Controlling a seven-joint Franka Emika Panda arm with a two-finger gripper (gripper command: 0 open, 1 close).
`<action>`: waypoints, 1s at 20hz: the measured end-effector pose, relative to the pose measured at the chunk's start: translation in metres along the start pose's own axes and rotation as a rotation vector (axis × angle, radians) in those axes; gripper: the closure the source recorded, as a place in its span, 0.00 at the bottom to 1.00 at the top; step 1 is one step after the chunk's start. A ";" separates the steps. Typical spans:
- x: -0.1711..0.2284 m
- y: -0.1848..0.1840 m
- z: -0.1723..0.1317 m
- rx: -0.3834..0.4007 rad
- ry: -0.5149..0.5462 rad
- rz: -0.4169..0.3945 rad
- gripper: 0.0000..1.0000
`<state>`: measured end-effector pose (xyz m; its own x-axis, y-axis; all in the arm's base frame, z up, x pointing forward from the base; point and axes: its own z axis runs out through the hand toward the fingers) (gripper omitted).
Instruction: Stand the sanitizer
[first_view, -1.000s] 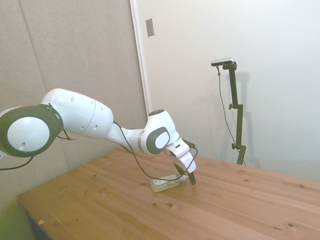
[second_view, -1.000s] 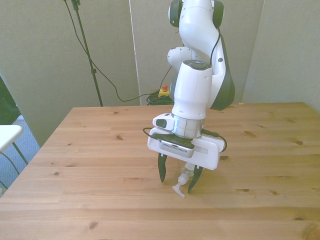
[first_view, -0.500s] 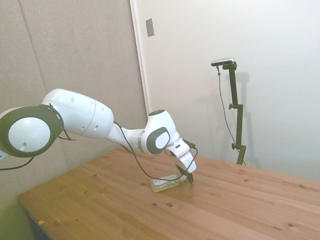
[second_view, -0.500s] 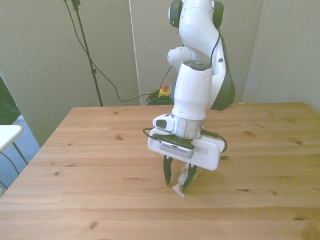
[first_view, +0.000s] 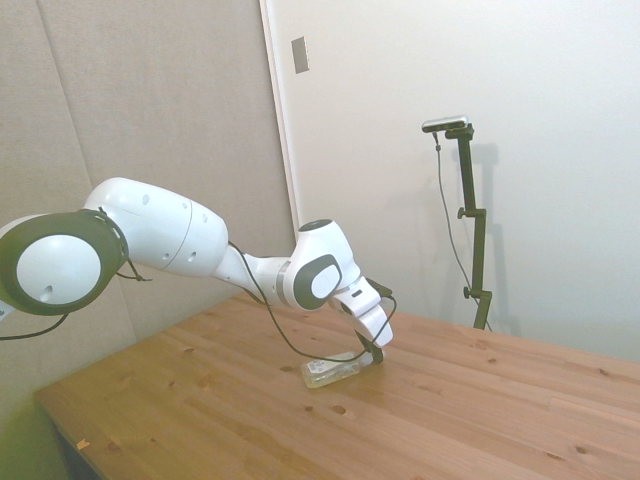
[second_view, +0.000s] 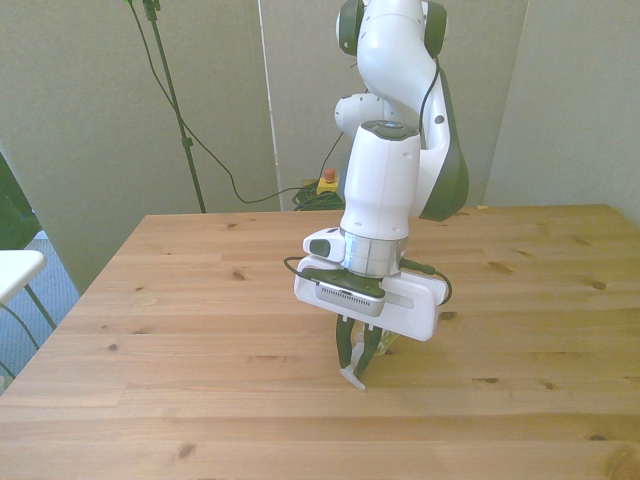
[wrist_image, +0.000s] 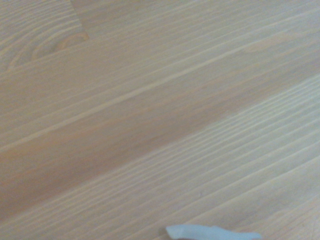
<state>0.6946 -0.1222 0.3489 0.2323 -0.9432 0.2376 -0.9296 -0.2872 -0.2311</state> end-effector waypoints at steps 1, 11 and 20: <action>0.001 0.000 -0.001 0.003 0.000 0.002 1.00; 0.014 -0.016 -0.078 0.152 0.132 0.018 1.00; -0.020 -0.018 -0.123 0.297 0.347 0.057 1.00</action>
<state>0.6714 -0.0772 0.4642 0.0261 -0.8616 0.5070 -0.8040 -0.3195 -0.5016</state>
